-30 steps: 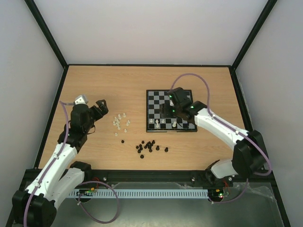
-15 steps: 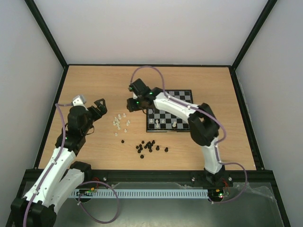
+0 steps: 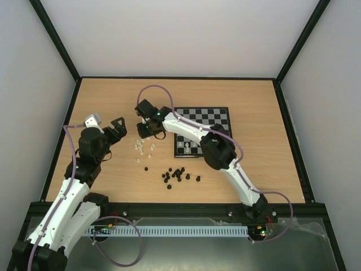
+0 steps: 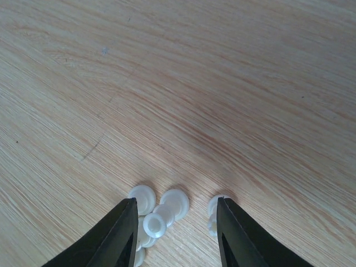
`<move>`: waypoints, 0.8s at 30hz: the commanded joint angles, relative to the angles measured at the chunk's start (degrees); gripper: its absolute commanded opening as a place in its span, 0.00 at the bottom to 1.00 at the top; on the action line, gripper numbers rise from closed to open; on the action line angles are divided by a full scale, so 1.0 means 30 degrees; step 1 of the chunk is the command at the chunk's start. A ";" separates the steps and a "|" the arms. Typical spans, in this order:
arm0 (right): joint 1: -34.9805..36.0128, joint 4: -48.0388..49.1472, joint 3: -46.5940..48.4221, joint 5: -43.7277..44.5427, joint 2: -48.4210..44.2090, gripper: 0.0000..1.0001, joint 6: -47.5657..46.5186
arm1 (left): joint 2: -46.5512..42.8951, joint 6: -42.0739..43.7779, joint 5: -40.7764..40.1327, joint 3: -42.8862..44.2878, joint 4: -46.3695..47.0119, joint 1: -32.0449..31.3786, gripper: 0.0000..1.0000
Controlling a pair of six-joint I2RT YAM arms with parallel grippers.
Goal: Set up the chess pieces on the board
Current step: Pick up the chess piece at the center of the board.
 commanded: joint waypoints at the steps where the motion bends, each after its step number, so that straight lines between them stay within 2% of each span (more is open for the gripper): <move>1: 0.0396 -0.1741 0.1082 0.0758 0.0480 0.40 -0.0290 | -0.0206 -0.0092 0.0164 0.0080 -0.0023 0.0033 1.00; 24: 0.0829 -0.1815 0.1425 0.0629 0.1158 0.31 -0.0298 | -0.0128 -0.0019 0.0186 0.0045 0.0080 0.0004 1.00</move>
